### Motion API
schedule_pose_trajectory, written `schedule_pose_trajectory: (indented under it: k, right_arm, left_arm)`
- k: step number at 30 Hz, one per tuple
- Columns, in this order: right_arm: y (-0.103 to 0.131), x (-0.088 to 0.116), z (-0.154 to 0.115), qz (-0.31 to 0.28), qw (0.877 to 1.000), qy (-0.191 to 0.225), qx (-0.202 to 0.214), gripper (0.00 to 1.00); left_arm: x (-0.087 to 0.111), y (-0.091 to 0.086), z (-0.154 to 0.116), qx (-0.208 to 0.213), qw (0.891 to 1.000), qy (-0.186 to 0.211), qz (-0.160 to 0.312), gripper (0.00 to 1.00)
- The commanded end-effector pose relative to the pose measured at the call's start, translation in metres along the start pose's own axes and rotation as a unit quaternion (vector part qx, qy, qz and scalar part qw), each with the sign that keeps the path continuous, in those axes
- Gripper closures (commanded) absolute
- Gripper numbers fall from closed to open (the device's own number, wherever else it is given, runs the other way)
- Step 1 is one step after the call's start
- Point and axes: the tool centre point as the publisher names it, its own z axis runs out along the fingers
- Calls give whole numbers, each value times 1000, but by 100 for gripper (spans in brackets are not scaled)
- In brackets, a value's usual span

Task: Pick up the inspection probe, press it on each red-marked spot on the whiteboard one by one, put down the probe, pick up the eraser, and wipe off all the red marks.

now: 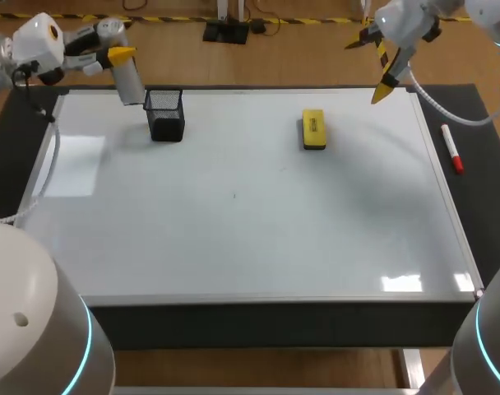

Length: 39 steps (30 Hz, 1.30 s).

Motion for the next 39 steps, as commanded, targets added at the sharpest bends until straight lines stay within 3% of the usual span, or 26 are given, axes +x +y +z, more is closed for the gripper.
schedule_pose_trajectory:
  k: [1,13,39]
  right_arm:
    - [0,0,-1,0,1000,2,2,0]
    - [0,0,-1,0,1000,2,2,0]
    - [0,0,-1,0,1000,2,2,0]
  left_arm:
    - [-14,4,11,9,995,102,-7,100]
    - [-18,15,38,26,988,145,-33,100]
    - [-15,49,45,34,988,127,-87,100]
